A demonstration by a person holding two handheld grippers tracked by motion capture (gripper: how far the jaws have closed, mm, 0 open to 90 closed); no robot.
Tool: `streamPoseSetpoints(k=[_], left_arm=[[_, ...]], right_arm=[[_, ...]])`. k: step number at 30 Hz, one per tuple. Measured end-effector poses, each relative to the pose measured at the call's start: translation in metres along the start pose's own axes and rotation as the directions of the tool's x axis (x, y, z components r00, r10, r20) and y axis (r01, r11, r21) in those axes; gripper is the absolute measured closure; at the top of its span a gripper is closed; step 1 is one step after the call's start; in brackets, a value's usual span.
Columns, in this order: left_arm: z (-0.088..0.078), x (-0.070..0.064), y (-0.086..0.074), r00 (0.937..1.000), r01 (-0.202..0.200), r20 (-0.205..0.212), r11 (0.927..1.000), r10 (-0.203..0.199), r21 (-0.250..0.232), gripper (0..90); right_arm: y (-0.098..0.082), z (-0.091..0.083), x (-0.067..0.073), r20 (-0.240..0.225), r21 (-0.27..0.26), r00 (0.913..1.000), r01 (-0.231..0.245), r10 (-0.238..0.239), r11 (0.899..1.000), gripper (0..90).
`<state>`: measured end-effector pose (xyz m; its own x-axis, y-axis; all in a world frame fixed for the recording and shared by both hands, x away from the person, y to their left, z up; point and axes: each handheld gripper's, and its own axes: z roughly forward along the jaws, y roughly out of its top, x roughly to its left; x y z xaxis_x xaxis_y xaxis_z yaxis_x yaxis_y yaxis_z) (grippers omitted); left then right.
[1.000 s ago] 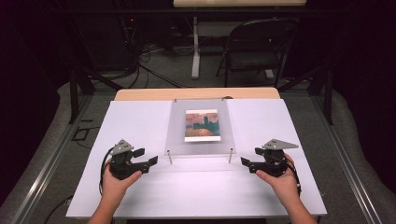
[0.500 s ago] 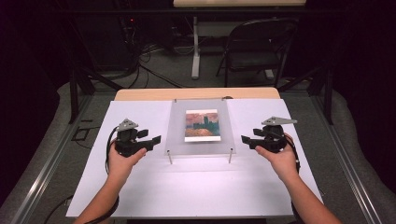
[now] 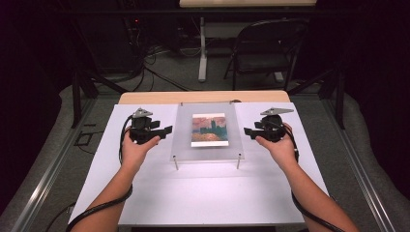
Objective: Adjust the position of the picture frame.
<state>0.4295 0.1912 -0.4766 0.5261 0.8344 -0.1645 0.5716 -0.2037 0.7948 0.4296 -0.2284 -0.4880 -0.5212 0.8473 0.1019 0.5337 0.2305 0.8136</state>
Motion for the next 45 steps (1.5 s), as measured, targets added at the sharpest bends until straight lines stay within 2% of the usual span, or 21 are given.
streamPoseSetpoints(k=[4,6,11,18,21,28,31,41,42,45], left_arm=[[0.008,0.004,0.005,0.9997,0.024,-0.003,0.9997,-0.024,-0.002,37.8],[0.016,0.010,0.008,0.9987,0.051,0.001,0.9986,-0.051,-0.012,37.7],[0.025,0.017,0.009,0.9963,0.086,0.004,0.9959,-0.086,-0.026,38.4],[0.042,0.027,0.006,0.9932,0.116,-0.011,0.9931,-0.116,0.014,39.4],[0.049,0.030,0.005,0.9919,0.124,-0.033,0.9915,-0.123,0.039,39.6],[0.057,0.032,0.004,0.9861,0.160,-0.050,0.9860,-0.158,0.045,39.6],[0.061,0.031,0.004,0.9839,0.173,-0.054,0.9837,-0.170,0.050,39.6],[0.075,0.024,0.008,0.9834,0.181,-0.026,0.9805,-0.180,0.076,39.8],[0.077,0.022,0.009,0.9825,0.186,-0.016,0.9790,-0.186,0.083,39.8],[0.081,0.020,0.010,0.9815,0.191,-0.005,0.9782,-0.191,0.082,39.7]], right_arm=[[0.006,0.008,-0.002,0.007,0.004,1.0000,0.003,-0.003,1.000,43.9],[0.011,0.017,-0.005,0.018,0.012,0.9998,0.006,-0.006,1.000,43.5],[0.017,0.032,-0.008,0.014,0.015,0.9997,-0.019,0.019,1.000,42.4],[0.020,0.051,-0.012,-0.002,0.015,0.9962,-0.087,0.087,0.996,41.1],[0.021,0.057,-0.014,0.003,0.018,0.9953,-0.097,0.097,0.995,41.0],[0.024,0.065,-0.013,0.008,0.027,0.9926,-0.121,0.121,0.992,40.7],[0.024,0.067,-0.011,0.017,0.035,0.9935,-0.113,0.112,0.993,40.6],[0.024,0.078,-0.011,0.004,0.060,0.9897,-0.143,0.143,0.988,40.2],[0.025,0.079,-0.011,0.000,0.071,0.9863,-0.164,0.165,0.984,40.2],[0.025,0.081,-0.010,-0.001,0.080,0.9836,-0.180,0.180,0.981,40.2]])
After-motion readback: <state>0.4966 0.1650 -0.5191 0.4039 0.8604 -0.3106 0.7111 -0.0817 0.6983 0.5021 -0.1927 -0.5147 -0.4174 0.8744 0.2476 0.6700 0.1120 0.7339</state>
